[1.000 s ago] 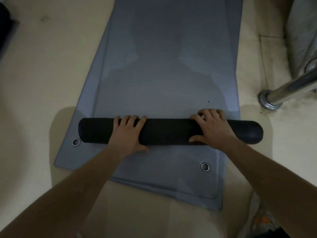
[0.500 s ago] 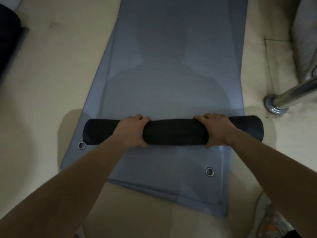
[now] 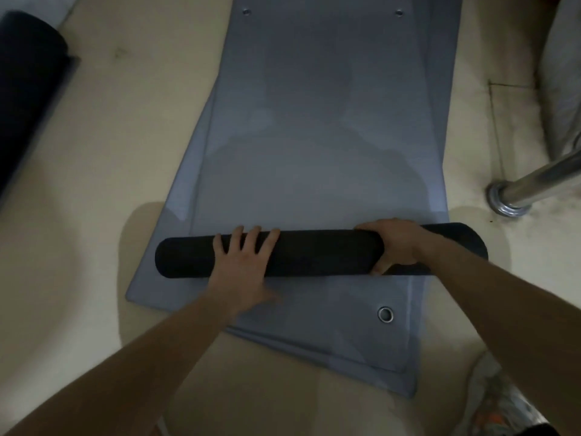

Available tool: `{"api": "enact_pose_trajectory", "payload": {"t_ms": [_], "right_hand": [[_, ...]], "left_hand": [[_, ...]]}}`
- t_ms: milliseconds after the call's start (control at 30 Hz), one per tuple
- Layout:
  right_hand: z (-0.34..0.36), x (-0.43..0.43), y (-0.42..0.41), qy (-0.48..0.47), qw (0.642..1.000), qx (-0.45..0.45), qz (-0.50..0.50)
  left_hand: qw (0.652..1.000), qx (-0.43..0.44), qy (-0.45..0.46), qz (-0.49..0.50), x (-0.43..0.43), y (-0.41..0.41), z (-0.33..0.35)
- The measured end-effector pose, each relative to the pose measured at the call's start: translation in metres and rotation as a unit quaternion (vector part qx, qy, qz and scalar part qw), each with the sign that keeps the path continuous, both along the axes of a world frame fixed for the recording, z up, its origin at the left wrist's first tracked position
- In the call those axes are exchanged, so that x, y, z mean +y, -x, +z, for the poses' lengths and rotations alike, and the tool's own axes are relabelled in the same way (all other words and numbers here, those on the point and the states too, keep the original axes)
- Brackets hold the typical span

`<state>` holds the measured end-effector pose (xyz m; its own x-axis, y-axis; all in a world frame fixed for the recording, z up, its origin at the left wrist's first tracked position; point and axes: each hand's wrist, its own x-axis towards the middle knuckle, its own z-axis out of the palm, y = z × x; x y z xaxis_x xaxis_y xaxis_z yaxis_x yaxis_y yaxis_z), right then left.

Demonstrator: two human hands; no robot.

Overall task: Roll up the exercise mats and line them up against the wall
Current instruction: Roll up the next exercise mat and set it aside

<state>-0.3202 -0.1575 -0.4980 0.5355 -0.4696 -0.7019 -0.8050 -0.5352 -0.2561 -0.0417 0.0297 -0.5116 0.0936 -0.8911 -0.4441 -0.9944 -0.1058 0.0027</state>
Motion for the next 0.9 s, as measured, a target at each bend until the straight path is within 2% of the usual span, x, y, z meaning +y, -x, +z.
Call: {"api": "enact_pose_trajectory", "payload": {"t_ms": [67, 133, 200, 267, 300, 400, 467, 600, 667, 733, 833, 900], "right_hand": [[-0.001, -0.013, -0.010, 0.012, 1.000, 0.005, 0.014], [-0.001, -0.008, -0.009, 0.096, 0.995, -0.002, 0.013], [-0.005, 0.009, 0.002, 0.208, 0.978, -0.019, 0.032], [-0.017, 0.025, 0.008, 0.280, 0.957, -0.049, 0.050], [-0.022, 0.024, 0.007, 0.288, 0.954, -0.058, 0.050], [-0.026, 0.009, -0.003, 0.272, 0.960, -0.041, 0.052], [-0.027, 0.014, -0.002, 0.294, 0.953, -0.037, 0.061], [-0.044, 0.031, -0.002, 0.328, 0.942, -0.002, 0.066], [-0.043, 0.014, -0.013, 0.329, 0.943, 0.005, 0.051], [-0.036, -0.011, -0.022, 0.309, 0.949, -0.001, 0.061], [-0.026, -0.041, -0.032, 0.247, 0.965, 0.015, 0.085], [-0.018, -0.046, -0.039, 0.221, 0.972, 0.029, 0.079]], "left_hand": [[1.000, -0.007, 0.011, -0.001, -0.002, 0.000, -0.009], [1.000, 0.016, 0.011, 0.015, -0.027, -0.014, -0.015], [0.996, 0.077, -0.047, 0.017, -0.064, -0.033, -0.012], [0.989, 0.118, -0.088, 0.011, -0.085, -0.045, -0.006], [0.990, 0.120, -0.078, 0.008, -0.086, -0.046, -0.007], [0.996, 0.082, 0.044, 0.005, -0.059, -0.038, -0.013], [0.993, 0.072, 0.090, 0.008, -0.043, -0.032, -0.021], [0.993, 0.107, 0.036, 0.021, -0.068, -0.044, -0.017], [0.992, 0.107, 0.056, 0.027, -0.075, -0.048, -0.015], [0.990, 0.088, 0.108, 0.017, -0.070, -0.047, -0.017], [0.992, 0.010, 0.118, -0.038, -0.057, -0.043, -0.030], [0.993, 0.006, 0.116, -0.028, -0.063, -0.044, -0.028]]}}
